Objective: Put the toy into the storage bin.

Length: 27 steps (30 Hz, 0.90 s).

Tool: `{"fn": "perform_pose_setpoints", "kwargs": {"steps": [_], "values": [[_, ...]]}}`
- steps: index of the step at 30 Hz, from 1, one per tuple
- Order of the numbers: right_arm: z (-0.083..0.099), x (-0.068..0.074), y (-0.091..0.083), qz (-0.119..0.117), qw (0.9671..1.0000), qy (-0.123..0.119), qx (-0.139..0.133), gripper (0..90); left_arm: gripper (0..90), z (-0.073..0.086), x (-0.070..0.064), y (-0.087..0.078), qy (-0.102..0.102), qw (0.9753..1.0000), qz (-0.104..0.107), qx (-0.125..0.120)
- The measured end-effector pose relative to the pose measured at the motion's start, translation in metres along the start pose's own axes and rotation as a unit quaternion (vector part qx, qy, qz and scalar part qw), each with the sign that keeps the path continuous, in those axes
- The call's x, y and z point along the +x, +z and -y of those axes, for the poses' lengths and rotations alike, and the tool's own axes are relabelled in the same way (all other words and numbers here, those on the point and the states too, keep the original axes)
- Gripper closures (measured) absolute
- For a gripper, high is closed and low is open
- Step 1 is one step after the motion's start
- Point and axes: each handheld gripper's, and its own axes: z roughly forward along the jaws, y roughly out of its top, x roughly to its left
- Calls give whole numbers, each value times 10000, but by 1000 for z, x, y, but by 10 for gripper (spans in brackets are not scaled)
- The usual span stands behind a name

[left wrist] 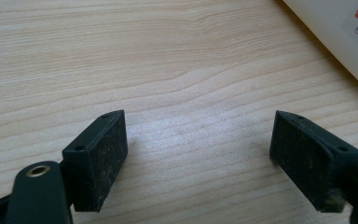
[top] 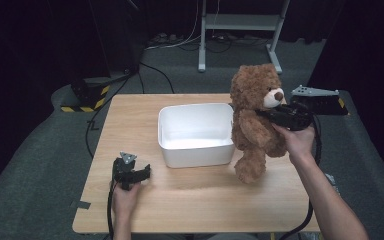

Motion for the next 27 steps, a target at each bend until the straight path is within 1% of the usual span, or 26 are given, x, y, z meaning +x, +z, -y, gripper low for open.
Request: {"fn": "perform_pose_setpoints", "kwargs": {"steps": [6,9,15,22,27], "values": [[-8,2,10,-15,10000,-50,46,654,189,0,0,0,-1,10000,1,0],[-13,4,15,-66,10000,-64,33,654,189,0,0,0,-3,10000,15,-4],[-23,11,28,-178,9997,-183,65,651,189,0,0,0,-3,10000,8,-6],[-31,13,41,-239,9996,-161,54,651,189,0,0,0,-25,10000,12,-27],[-37,16,49,-275,9994,-210,43,648,189,0,0,0,-29,10000,-1,-26]]}}
